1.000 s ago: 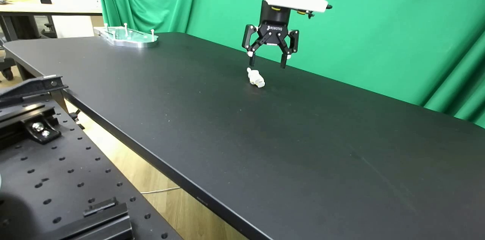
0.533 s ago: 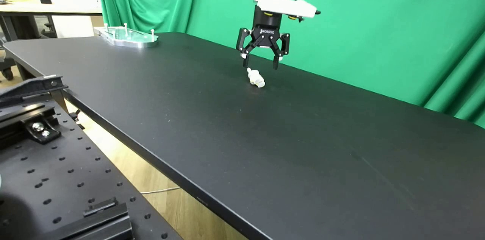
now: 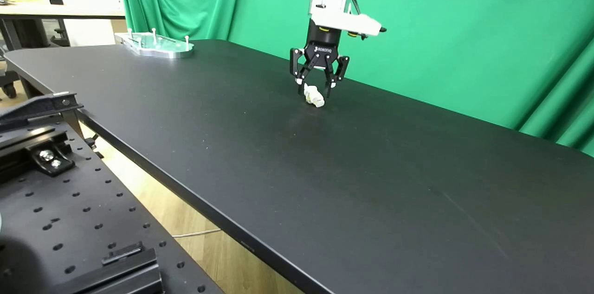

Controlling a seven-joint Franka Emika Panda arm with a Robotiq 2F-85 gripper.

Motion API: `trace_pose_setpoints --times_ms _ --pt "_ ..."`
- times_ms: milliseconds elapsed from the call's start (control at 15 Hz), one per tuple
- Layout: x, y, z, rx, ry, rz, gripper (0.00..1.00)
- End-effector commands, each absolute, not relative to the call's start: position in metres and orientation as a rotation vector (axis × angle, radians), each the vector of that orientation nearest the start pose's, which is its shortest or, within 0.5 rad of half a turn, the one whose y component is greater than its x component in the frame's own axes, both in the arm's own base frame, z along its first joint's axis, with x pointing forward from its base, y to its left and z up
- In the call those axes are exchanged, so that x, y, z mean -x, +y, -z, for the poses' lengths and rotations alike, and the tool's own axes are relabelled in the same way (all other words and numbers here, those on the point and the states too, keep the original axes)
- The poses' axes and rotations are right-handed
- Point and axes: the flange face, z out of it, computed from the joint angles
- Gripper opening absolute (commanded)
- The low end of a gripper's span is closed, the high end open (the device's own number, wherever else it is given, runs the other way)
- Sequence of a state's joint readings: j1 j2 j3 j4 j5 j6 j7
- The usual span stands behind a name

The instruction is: Move the white object to the left

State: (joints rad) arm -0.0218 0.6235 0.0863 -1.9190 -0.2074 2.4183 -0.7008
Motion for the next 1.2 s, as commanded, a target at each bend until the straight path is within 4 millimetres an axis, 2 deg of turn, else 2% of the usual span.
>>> trace_pose_setpoints --times_ms 0,267,467,533,733,800,1000,1133 --pt "-0.62 0.043 -0.155 2.867 -1.298 -0.215 0.38" --pt "-0.621 0.05 -0.163 2.884 -1.221 -0.178 0.12" --pt "-0.615 0.056 -0.175 2.871 -1.195 -0.181 0.07" --pt "-0.619 0.052 -0.16 2.863 -1.251 -0.168 0.31" --pt "-0.618 0.058 -0.166 2.855 -1.244 -0.171 0.31" --pt "-0.618 0.058 -0.167 2.854 -1.241 -0.171 0.08" --pt "-0.603 0.072 -0.176 2.975 -1.041 -0.194 0.08" --pt "-0.588 0.089 -0.178 3.032 -0.881 -0.231 0.08"
